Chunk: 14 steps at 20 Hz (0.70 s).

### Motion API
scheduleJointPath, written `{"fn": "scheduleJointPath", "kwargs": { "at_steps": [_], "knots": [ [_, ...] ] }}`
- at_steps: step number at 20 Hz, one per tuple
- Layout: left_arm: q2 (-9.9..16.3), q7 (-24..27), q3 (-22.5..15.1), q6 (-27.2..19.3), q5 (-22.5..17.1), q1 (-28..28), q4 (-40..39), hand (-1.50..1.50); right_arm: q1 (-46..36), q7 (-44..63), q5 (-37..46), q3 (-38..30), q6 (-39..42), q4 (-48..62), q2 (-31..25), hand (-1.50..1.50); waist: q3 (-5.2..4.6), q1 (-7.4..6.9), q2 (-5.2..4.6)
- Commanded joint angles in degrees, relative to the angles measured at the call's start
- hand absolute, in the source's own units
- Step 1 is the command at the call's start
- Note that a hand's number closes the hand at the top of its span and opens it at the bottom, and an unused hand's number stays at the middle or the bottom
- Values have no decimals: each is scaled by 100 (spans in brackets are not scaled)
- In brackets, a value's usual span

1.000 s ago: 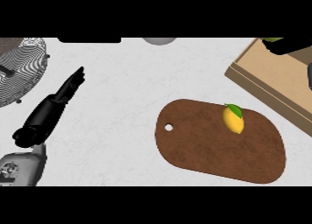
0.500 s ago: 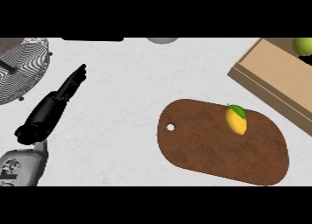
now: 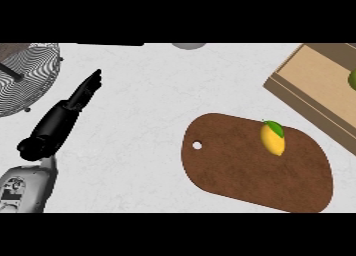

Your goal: Pick the pear from the cutting board and place it in the cardboard box

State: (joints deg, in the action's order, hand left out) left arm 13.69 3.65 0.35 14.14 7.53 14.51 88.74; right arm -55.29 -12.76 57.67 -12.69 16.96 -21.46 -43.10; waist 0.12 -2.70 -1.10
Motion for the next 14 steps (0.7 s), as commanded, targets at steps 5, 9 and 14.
{"fn": "scheduleJointPath", "kwargs": {
  "at_steps": [5,9,14],
  "knots": [
    [-154,100,-96,-74,111,48,-151,0,-213,-1552,-200,-175,397,697,-281,-150,10,-19,-29],
    [22,34,119,1,-34,-10,3,0,-423,-1811,-1405,-1380,175,668,-114,-150,18,60,41],
    [-17,10,37,-28,54,-11,-43,0,-632,-1290,-2847,-2917,385,1336,-172,-150,29,38,-24]
  ]
}}
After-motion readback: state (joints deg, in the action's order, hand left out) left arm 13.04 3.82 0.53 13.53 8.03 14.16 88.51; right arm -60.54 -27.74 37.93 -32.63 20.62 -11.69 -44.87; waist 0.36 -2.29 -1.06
